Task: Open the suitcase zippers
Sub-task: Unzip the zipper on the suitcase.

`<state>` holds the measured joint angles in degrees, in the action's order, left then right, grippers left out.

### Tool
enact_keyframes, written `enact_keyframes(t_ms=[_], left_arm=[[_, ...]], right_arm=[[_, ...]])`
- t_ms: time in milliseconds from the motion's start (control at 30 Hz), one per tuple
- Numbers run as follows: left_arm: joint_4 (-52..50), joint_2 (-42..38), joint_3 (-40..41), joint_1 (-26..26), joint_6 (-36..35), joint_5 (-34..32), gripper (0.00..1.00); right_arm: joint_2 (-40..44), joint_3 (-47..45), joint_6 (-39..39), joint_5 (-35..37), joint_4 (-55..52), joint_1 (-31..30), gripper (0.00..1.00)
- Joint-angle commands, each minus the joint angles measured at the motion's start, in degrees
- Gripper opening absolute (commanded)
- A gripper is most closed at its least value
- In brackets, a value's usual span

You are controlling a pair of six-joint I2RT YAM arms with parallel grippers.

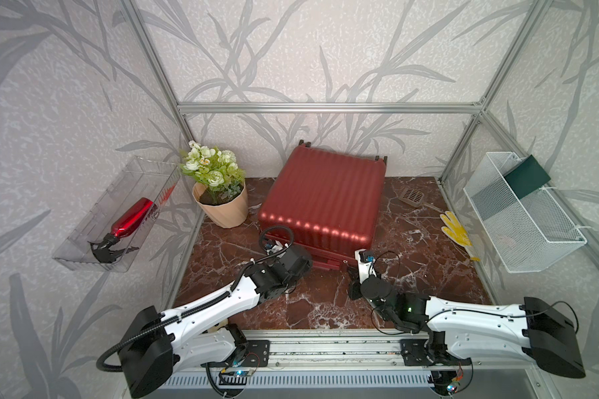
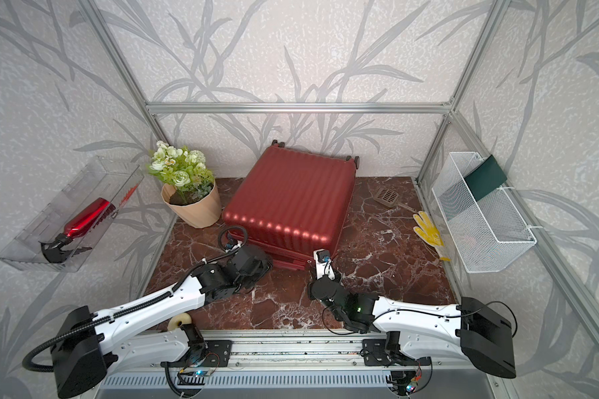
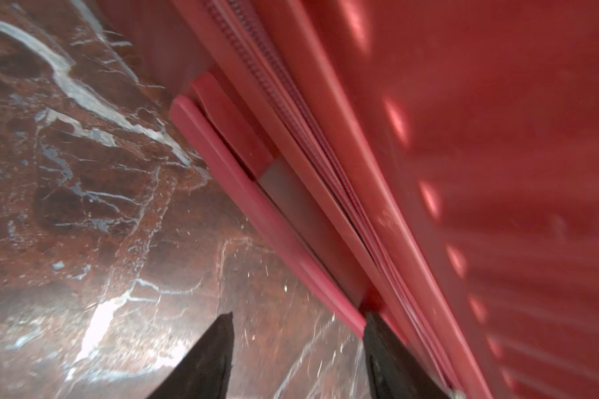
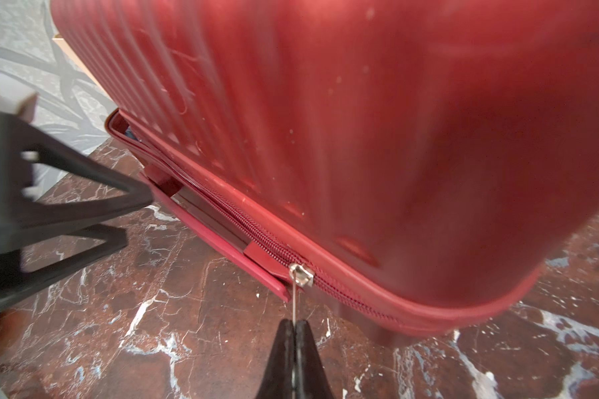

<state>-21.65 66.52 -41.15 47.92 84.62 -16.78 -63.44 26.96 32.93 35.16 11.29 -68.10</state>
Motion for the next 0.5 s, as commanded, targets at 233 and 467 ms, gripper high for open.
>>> enact_keyframes(t_ms=[233,467], left_arm=[[9.98,8.47,2.43,-7.08,5.28,-1.00,0.52],[14.74,14.90,2.09,-10.10,4.06,2.52,0.39]], right_arm=[[2.00,0.57,-0.72,1.21,2.72,-2.08,0.00],[0.81,-0.61,-1.86,1.01,3.84,-2.12,0.00]])
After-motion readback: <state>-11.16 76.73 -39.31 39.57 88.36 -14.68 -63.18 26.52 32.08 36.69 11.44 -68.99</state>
